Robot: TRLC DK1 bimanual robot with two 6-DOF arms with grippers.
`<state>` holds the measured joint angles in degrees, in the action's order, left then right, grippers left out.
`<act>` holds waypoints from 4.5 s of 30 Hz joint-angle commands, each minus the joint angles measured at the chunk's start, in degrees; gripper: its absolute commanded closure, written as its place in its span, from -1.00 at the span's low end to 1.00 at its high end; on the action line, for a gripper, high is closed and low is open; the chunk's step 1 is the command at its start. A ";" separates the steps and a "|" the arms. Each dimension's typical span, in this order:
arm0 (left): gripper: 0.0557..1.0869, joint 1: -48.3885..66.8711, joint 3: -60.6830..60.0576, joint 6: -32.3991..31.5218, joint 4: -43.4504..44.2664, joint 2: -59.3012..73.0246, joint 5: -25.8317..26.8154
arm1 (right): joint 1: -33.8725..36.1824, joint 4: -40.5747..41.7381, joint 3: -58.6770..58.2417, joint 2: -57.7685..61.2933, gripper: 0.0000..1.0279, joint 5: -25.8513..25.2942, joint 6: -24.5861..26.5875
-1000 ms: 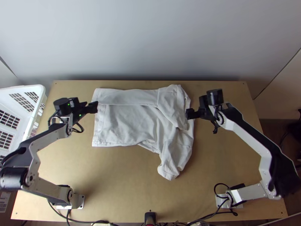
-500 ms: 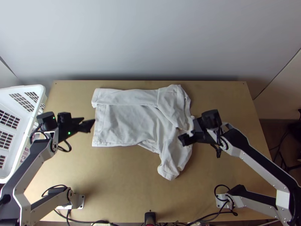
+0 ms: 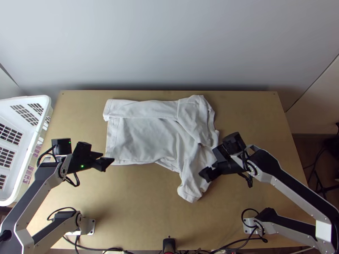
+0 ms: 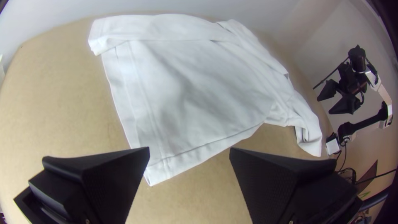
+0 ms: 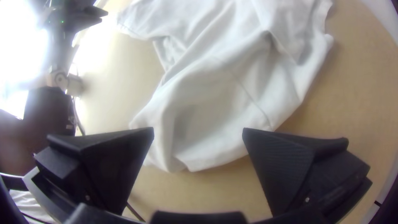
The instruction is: Fold the t-shirt
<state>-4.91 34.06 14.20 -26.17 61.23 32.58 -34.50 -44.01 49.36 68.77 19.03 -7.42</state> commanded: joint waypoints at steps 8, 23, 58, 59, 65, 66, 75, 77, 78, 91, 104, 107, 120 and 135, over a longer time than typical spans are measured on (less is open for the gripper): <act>-0.83 -0.89 -0.84 5.14 -1.95 4.16 -1.55 | -4.70 -4.59 -4.19 0.31 -0.93 2.77 2.67; -0.83 -1.33 -2.77 3.73 5.43 7.41 -2.96 | -10.67 -0.38 -9.11 5.32 -0.93 2.68 2.41; 0.92 3.94 -2.25 -7.78 8.60 0.91 -4.45 | -7.33 9.73 -2.34 4.35 0.94 2.07 -2.51; 0.92 3.94 -1.90 -7.87 8.07 0.73 -4.45 | -6.28 9.56 -1.64 4.09 0.94 2.07 -2.51; 0.92 2.62 1.80 -11.65 8.16 1.43 -4.45 | 2.51 10.08 5.04 3.91 0.94 2.07 -1.90; 0.92 2.09 3.11 -13.05 8.42 2.14 -4.36 | 4.88 10.26 6.89 4.79 0.94 2.16 -1.81; 0.92 -0.19 14.28 -21.49 11.94 13.47 -3.31 | 14.73 13.77 17.52 14.46 0.94 2.16 -1.72; 0.92 0.07 16.03 -22.81 13.08 15.58 -3.31 | 15.34 14.74 19.28 16.57 0.94 2.16 -2.42; 0.92 0.25 16.82 -23.42 13.61 16.46 -3.31 | 15.60 15.27 20.07 17.36 0.94 2.16 -2.69; 0.92 -0.81 32.56 -29.40 14.22 31.84 -3.75 | 18.94 17.82 29.56 27.73 0.94 2.07 -3.39; 0.92 -2.56 40.56 -31.51 14.92 40.90 -5.68 | 19.91 20.63 38.18 38.19 0.94 2.07 -3.30; 0.92 -3.62 40.47 -31.25 15.36 41.34 -5.68 | 20.44 20.63 38.79 40.12 0.94 2.07 -3.04; 0.92 -5.99 41.35 -30.81 15.98 44.94 -5.68 | 22.20 24.15 37.91 42.85 0.94 2.07 -2.69; 0.92 -2.48 42.49 -33.88 18.18 49.33 -8.94 | 22.72 33.55 40.46 51.99 0.94 0.05 -5.68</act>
<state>-8.36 76.42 -17.52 -10.11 109.08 25.19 -12.03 -13.39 88.29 116.27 20.36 -11.44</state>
